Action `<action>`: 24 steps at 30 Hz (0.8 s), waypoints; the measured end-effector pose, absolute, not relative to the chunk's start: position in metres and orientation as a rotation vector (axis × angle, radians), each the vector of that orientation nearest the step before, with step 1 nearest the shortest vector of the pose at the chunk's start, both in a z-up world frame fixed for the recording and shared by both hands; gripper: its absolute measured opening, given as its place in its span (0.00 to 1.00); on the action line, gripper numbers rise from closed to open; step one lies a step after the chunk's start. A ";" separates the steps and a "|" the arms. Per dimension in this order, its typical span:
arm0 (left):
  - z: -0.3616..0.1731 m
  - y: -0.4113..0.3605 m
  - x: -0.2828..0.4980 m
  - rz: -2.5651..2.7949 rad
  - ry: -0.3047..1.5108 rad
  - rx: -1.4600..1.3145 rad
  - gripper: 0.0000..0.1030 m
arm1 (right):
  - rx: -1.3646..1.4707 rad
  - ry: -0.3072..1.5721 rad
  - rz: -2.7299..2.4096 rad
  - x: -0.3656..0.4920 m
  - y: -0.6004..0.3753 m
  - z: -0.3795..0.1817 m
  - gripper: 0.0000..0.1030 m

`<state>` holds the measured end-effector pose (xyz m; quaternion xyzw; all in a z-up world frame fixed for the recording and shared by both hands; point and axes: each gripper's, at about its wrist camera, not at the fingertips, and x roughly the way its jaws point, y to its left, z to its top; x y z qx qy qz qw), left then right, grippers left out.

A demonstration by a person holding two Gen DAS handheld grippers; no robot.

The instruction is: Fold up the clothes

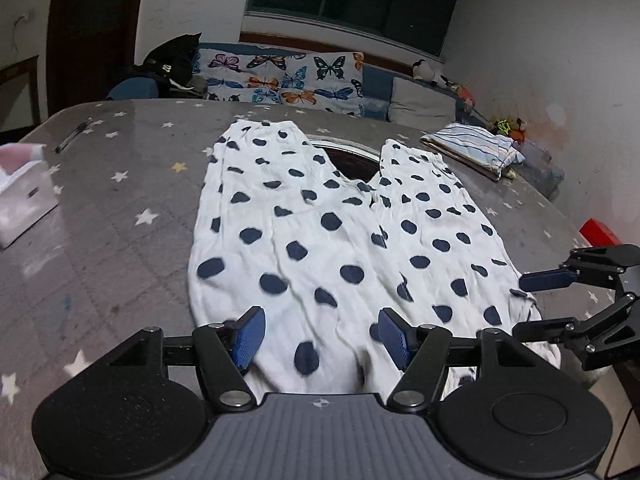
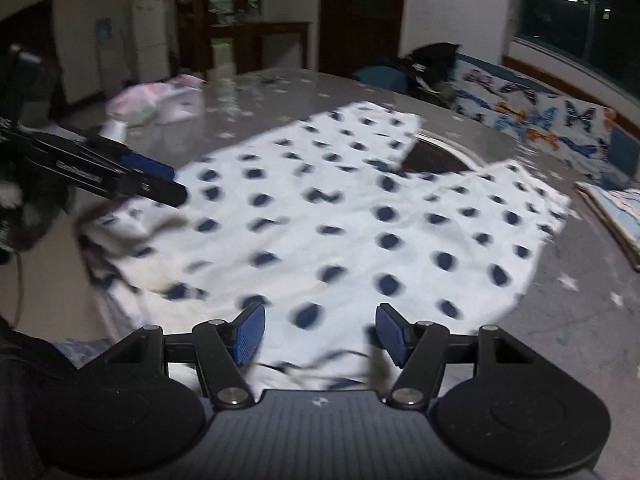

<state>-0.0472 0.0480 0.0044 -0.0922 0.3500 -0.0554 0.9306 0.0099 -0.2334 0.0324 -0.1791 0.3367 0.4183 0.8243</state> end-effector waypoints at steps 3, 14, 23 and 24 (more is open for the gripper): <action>-0.001 0.045 -0.055 -0.122 0.745 -0.159 0.64 | -0.404 0.725 0.937 0.003 -0.223 0.026 0.61; 0.007 0.031 -0.066 -0.138 0.720 -0.045 0.64 | -0.360 0.760 0.904 0.005 -0.236 0.022 0.61; 0.014 -0.031 -0.046 -0.424 0.707 -0.004 0.64 | -0.229 0.770 0.846 0.023 -0.266 0.036 0.61; 0.014 -0.040 -0.044 -0.467 0.711 0.004 0.64 | -0.214 0.766 0.826 0.027 -0.271 0.039 0.61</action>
